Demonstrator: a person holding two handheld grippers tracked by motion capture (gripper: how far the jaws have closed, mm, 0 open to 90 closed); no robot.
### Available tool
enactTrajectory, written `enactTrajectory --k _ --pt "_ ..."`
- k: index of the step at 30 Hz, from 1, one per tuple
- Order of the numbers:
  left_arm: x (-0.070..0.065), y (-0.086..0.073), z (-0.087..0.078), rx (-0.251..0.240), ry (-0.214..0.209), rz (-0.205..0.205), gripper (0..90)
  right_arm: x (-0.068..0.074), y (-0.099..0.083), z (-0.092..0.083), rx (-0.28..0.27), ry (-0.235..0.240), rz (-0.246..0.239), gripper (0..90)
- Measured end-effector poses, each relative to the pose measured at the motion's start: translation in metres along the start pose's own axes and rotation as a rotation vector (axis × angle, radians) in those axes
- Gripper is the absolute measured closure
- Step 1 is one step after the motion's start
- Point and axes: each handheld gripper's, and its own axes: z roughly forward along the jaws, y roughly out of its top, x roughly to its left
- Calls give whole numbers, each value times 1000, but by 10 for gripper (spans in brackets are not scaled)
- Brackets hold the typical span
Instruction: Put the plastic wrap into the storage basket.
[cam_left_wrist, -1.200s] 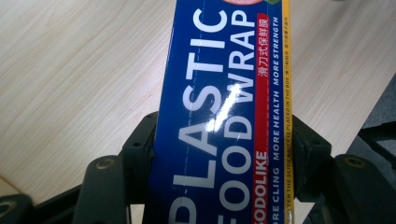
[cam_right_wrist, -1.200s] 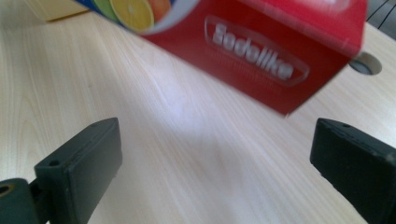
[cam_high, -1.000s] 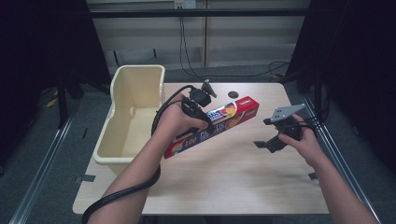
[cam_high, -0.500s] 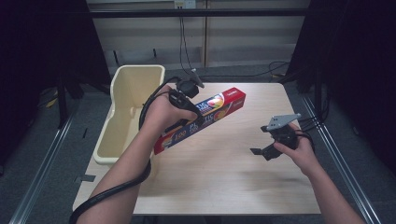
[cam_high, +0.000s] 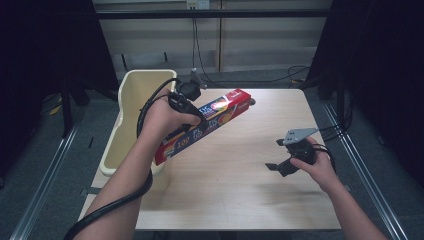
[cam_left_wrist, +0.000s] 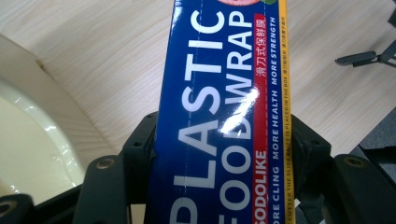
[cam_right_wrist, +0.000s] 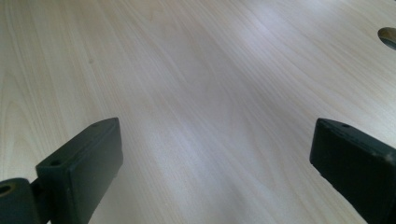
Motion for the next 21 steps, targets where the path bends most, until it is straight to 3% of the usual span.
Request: enactTrajectory --k 7,21 --pt "6 -3 -6 6 4 -20 398 3 0 3 7 6 -6 23" --pt "18 -11 -25 -30 39 -94 399 5 -1 4 11 11 -9 23"
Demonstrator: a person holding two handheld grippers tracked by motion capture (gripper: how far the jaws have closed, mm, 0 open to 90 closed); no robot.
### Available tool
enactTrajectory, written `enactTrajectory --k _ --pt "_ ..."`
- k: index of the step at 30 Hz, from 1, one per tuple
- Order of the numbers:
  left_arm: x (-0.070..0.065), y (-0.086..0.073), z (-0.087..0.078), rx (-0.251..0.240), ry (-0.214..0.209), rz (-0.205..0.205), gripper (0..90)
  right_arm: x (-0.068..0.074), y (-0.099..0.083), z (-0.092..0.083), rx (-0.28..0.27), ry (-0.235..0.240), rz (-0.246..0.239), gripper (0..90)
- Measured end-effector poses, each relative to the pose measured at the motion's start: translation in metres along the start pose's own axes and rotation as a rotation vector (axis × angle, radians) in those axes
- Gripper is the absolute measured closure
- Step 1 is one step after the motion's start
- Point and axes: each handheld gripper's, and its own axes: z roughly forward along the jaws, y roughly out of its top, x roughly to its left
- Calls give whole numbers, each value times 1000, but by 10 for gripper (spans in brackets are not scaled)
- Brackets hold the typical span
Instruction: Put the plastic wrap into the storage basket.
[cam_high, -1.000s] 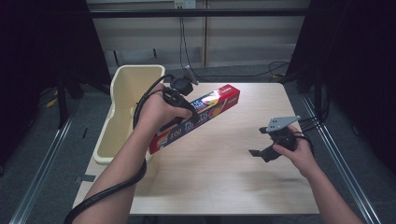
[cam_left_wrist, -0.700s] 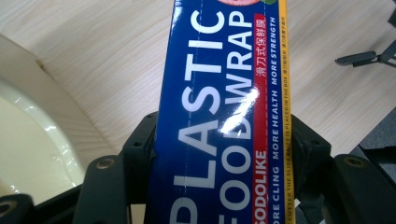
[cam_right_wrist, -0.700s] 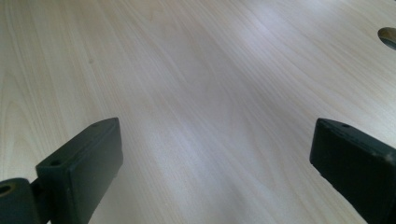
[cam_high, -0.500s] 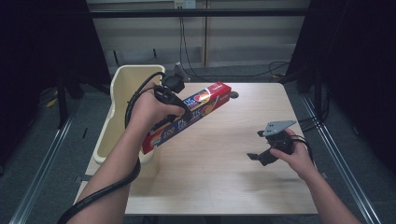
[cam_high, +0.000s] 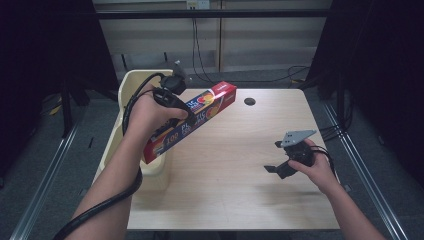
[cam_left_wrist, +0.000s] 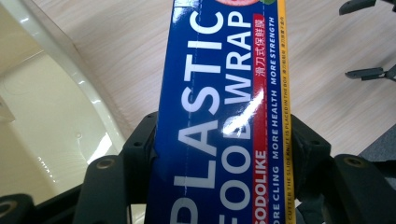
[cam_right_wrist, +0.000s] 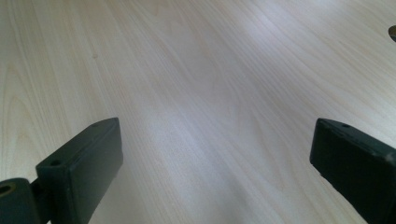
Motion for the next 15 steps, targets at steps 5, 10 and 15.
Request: enactTrajectory --k 5,10,15 --pt "8 -3 -6 -15 4 -31 399 0 0 0 -2 -3 2 22" --pt "17 -6 -13 0 11 -45 399 -1 -1 0 -2 4 -1 22" --pt "25 -10 -18 -1 14 -81 401 -1 -2 2 9 -1 0 23"
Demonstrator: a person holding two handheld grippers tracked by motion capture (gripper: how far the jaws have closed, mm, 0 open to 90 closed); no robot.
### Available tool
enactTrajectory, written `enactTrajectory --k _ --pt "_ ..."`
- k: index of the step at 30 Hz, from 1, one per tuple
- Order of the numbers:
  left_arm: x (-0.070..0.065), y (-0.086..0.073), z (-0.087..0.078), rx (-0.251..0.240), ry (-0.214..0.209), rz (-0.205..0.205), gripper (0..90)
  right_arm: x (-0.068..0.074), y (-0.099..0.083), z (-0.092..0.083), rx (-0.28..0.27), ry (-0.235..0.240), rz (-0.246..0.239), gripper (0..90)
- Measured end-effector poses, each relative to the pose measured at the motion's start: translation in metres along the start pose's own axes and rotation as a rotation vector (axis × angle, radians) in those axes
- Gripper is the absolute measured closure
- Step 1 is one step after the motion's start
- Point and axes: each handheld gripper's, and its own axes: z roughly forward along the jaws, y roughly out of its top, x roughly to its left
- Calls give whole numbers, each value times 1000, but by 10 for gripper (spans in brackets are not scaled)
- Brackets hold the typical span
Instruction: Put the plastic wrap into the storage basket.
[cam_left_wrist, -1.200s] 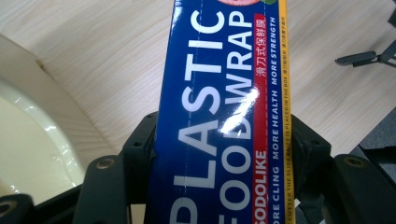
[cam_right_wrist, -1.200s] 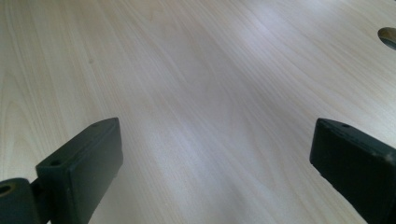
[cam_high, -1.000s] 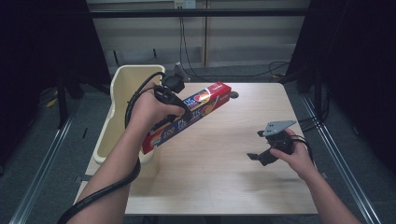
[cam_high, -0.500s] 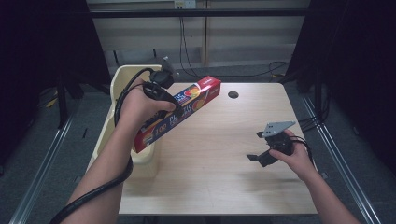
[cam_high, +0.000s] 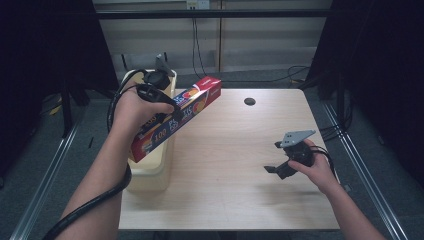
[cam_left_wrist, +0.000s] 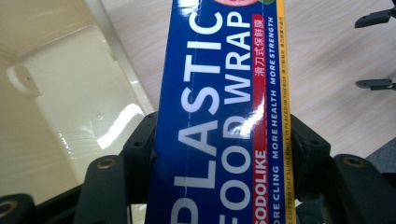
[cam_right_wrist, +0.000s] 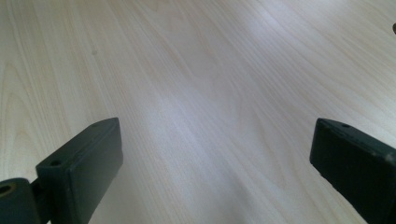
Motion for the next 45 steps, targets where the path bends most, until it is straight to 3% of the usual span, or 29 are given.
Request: enactTrajectory --k 7,8,10,11,12,14,17,19,22,24,28,33,45 --pt "8 -2 -7 -11 1 -27 401 0 0 0 -1 3 -2 22" --pt "9 -2 -9 -18 5 -54 401 0 0 1 3 1 -4 23" --pt "11 -2 -11 -22 5 -53 401 0 0 1 3 0 -3 21" --pt "14 -1 -13 -19 5 -19 401 0 0 1 3 2 -5 22" --pt "13 -2 -15 -26 17 -64 401 0 0 1 0 6 -6 23" --pt "14 -1 -16 -28 15 -75 401 0 0 1 -1 5 -6 22" --pt "19 -1 -21 -27 22 -40 401 0 0 0 -4 2 -4 21" --pt "19 -2 -22 -40 30 -85 401 0 0 0 -5 3 -4 23" --pt "22 -3 -24 -46 40 -101 401 0 0 0 -5 2 -5 23" --pt "24 -4 -26 -42 44 -95 402 0 0 0 -6 5 -7 23" --pt "26 -4 -31 -56 64 -124 402 0 0 1 -3 0 -7 22" --pt "28 -4 -37 -62 61 -121 402 1 0 1 -3 2 -13 23" --pt "34 -7 -51 -86 94 -169 401 1 0 2 3 6 -9 23"
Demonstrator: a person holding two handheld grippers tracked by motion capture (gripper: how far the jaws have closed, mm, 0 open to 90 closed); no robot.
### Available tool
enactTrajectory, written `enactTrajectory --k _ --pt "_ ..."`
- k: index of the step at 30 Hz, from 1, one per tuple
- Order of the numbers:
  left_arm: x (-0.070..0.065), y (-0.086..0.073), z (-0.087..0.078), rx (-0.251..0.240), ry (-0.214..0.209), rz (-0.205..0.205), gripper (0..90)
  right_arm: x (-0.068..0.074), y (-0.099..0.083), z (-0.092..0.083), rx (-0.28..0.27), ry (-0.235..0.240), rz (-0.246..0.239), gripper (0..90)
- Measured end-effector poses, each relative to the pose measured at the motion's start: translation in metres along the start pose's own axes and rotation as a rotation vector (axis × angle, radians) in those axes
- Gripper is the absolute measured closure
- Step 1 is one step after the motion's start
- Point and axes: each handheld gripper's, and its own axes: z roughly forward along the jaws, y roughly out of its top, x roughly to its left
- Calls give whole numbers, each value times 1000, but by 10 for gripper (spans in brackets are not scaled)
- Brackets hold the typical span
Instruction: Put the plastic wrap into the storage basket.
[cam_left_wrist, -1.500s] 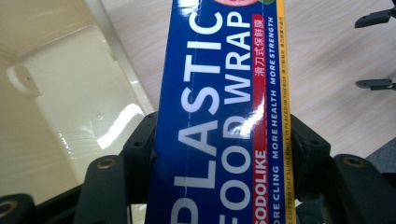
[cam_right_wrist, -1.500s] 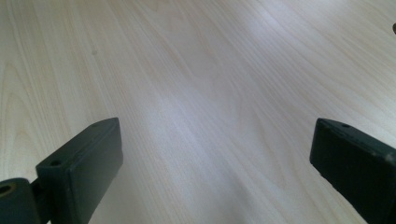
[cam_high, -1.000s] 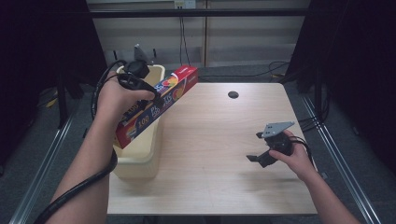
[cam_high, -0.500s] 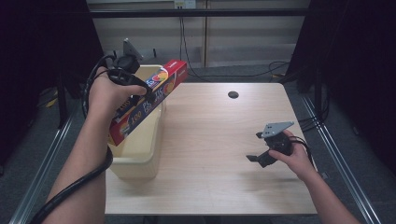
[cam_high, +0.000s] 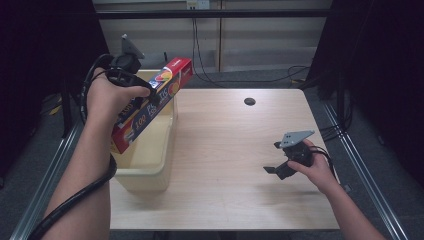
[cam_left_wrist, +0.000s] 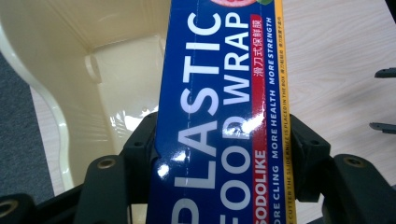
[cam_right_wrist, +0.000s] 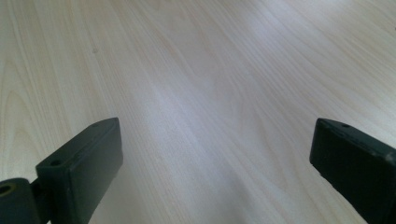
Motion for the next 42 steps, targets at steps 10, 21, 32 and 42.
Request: enactTrajectory --k 10,21,32,42 --pt "8 -7 -2 -23 38 -62 401 0 0 -1 -2 -8 0 22" --pt "17 -18 -5 -51 63 -124 402 -1 0 -2 -6 -4 -2 22" --pt "23 -28 -2 -52 102 -161 400 0 3 -1 -9 1 -11 22" --pt "30 -34 9 -38 112 -191 400 0 3 1 -7 2 -14 23"
